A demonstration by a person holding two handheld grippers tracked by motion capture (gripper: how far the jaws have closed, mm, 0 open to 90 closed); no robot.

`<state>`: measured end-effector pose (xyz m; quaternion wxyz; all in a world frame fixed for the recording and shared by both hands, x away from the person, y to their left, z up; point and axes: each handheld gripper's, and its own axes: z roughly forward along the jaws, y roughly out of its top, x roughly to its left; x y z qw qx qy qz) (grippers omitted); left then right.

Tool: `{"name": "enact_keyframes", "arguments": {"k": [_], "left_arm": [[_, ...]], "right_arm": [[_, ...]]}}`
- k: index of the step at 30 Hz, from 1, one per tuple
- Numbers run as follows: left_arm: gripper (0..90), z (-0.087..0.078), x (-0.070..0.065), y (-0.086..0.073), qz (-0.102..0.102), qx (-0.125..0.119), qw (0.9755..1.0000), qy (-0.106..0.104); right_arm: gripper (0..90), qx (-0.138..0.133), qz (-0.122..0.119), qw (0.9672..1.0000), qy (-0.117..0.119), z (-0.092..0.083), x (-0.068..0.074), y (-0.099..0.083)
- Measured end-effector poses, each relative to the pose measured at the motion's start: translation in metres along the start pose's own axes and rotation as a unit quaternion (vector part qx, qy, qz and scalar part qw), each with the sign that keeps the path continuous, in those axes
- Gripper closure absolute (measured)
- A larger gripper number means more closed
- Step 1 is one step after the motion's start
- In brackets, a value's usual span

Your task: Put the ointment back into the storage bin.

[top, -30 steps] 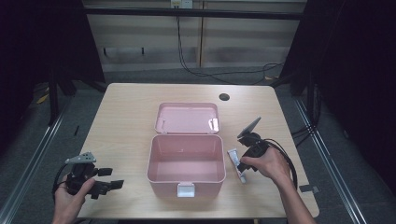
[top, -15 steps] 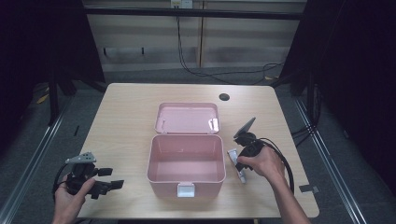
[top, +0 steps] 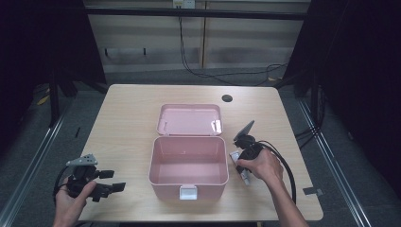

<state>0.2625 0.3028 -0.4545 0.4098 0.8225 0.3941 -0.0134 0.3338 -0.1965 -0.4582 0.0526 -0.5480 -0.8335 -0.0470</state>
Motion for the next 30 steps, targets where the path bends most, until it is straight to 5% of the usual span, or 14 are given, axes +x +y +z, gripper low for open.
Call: {"name": "enact_keyframes", "arguments": {"k": [13,30], "left_arm": [[19.1,-0.0007,0.0002,-0.0001,0.000,-0.001,1.0000,0.000],[19.1,0.0001,0.0001,-0.0002,-0.002,-0.003,1.0000,-0.001]], "right_arm": [[67.5,0.010,-0.011,0.9997,-0.019,0.0094,0.0031,0.0042],[72.2,0.005,-0.025,0.9996,-0.013,0.0054,-0.0022,-0.0010]]}}
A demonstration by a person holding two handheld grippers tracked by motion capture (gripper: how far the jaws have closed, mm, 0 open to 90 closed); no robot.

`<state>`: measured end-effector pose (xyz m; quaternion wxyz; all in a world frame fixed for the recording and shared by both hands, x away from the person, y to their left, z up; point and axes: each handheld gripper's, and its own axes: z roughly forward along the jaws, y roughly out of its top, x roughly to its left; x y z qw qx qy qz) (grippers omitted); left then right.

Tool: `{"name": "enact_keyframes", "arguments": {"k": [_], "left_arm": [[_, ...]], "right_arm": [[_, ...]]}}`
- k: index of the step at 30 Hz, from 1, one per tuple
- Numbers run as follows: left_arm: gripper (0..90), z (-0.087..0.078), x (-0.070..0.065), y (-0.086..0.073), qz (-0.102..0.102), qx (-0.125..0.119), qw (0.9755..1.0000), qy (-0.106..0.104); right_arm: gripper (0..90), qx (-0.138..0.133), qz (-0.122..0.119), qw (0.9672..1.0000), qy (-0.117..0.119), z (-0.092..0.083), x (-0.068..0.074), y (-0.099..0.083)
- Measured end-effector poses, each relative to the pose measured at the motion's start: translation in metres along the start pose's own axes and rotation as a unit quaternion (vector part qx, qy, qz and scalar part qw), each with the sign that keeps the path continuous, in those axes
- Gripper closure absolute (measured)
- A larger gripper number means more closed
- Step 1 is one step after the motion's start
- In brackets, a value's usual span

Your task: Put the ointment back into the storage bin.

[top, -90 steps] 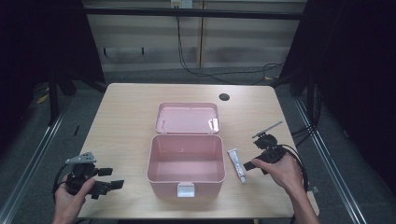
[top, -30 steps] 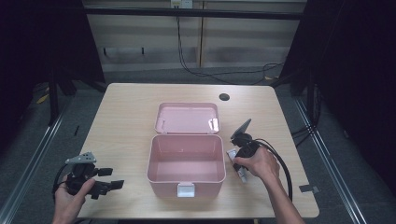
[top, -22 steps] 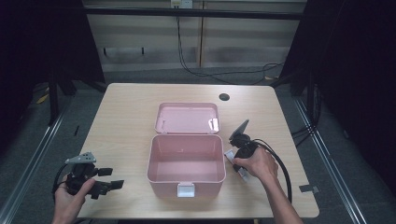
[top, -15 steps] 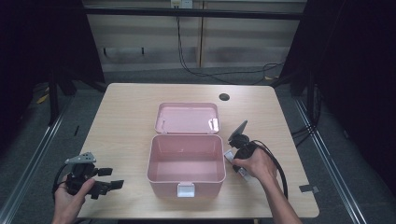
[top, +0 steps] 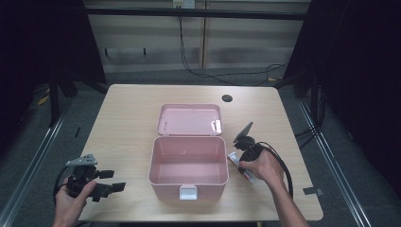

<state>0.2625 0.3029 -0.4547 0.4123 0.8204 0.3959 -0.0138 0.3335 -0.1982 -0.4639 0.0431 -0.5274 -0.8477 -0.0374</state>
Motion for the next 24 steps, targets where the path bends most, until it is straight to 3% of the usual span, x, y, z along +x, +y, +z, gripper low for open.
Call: {"name": "enact_keyframes", "arguments": {"k": [12,24], "left_arm": [[19.1,0.000,0.000,0.000,0.001,0.000,1.0000,-0.001],[19.1,0.000,0.000,0.000,0.001,0.000,1.0000,-0.002]], "right_arm": [[72.2,-0.001,-0.007,1.0000,0.004,-0.004,-0.002,-0.004],[72.2,-0.009,-0.018,0.9998,0.006,-0.019,-0.005,-0.009]]}}
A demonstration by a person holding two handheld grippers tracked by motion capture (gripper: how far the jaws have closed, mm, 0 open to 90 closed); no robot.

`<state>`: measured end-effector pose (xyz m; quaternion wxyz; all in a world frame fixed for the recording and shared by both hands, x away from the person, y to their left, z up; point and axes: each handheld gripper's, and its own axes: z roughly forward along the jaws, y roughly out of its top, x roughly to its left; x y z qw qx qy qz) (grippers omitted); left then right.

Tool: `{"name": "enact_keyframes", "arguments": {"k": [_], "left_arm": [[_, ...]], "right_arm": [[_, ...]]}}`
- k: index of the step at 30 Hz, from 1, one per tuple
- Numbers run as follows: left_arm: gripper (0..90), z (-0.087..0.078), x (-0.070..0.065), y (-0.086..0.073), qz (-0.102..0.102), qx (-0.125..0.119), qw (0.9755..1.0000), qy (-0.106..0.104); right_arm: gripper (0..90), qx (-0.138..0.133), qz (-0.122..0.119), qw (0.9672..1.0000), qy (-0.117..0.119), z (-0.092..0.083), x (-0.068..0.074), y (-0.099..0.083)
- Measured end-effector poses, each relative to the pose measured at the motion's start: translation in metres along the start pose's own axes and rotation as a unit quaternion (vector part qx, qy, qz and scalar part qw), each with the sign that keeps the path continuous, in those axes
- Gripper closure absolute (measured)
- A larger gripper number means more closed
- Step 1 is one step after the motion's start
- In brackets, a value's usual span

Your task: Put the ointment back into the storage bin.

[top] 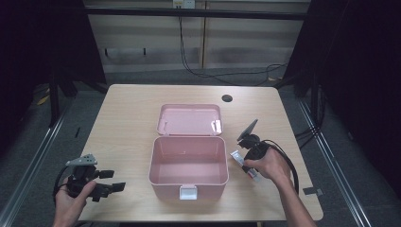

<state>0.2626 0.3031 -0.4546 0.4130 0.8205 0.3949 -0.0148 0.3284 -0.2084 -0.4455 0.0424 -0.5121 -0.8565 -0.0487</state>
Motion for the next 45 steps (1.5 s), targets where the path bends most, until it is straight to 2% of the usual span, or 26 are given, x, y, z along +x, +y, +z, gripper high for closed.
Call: {"name": "enact_keyframes", "arguments": {"k": [5,14,21,25,35,45], "left_arm": [[19.1,0.001,0.000,0.000,0.002,0.003,1.0000,0.000],[19.1,0.001,0.000,0.000,0.004,0.002,1.0000,0.004],[19.1,0.000,0.000,0.000,0.004,0.000,1.0000,0.002],[19.1,0.000,0.000,0.000,0.006,0.001,1.0000,0.003],[19.1,0.000,-0.001,0.000,0.008,0.002,1.0000,0.003],[19.1,0.000,0.000,0.000,0.007,0.001,1.0000,0.003]], "right_arm": [[72.2,0.002,-0.010,0.9999,0.005,-0.003,0.001,-0.003],[72.2,-0.005,-0.020,0.9998,0.000,-0.017,-0.001,-0.010],[72.2,-0.011,-0.031,0.9994,0.010,-0.023,-0.001,-0.014],[72.2,-0.005,-0.029,0.9995,0.006,-0.026,-0.001,-0.015],[72.2,-0.017,-0.034,0.9992,0.010,-0.039,-0.006,-0.021],[72.1,0.000,-0.046,0.9988,0.015,-0.043,-0.009,-0.024]]}}
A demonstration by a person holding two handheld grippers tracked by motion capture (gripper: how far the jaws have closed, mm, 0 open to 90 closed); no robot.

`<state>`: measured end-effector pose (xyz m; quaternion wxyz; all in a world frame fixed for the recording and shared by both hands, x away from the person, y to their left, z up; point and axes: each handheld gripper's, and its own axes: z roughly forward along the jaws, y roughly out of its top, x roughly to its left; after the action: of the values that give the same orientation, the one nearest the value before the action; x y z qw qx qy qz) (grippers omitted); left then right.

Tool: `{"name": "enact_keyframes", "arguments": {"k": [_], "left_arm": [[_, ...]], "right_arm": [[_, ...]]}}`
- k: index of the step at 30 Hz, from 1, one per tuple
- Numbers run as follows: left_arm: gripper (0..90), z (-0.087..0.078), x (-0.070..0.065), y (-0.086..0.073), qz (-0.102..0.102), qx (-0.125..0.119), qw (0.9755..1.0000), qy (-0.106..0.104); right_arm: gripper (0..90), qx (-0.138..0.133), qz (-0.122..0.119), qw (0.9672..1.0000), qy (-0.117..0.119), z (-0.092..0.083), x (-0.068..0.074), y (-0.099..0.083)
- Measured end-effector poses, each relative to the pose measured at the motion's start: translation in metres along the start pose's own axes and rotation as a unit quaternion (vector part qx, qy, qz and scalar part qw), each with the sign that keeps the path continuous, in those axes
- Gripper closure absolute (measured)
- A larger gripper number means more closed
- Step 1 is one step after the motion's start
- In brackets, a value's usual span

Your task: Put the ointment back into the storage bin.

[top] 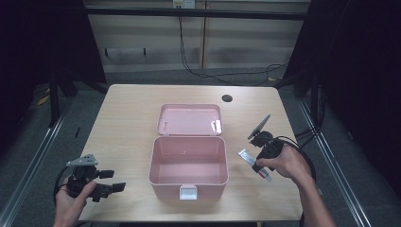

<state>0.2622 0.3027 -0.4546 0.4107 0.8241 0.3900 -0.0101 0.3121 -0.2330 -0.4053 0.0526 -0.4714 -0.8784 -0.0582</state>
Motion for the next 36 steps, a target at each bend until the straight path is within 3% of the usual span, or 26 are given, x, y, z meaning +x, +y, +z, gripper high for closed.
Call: {"name": "enact_keyframes", "arguments": {"k": [13,26,36], "left_arm": [[19.1,0.000,0.000,0.000,-0.002,-0.001,1.0000,0.000],[19.1,0.000,0.000,0.000,-0.003,0.000,1.0000,0.000],[19.1,0.000,0.000,0.000,-0.003,0.000,1.0000,0.001]], "right_arm": [[72.1,0.005,-0.014,0.9999,0.005,-0.006,0.005,0.001],[72.2,-0.004,-0.031,0.9995,-0.002,-0.026,0.007,-0.004],[72.1,-0.025,-0.048,0.9985,-0.001,-0.034,0.011,-0.004]]}}
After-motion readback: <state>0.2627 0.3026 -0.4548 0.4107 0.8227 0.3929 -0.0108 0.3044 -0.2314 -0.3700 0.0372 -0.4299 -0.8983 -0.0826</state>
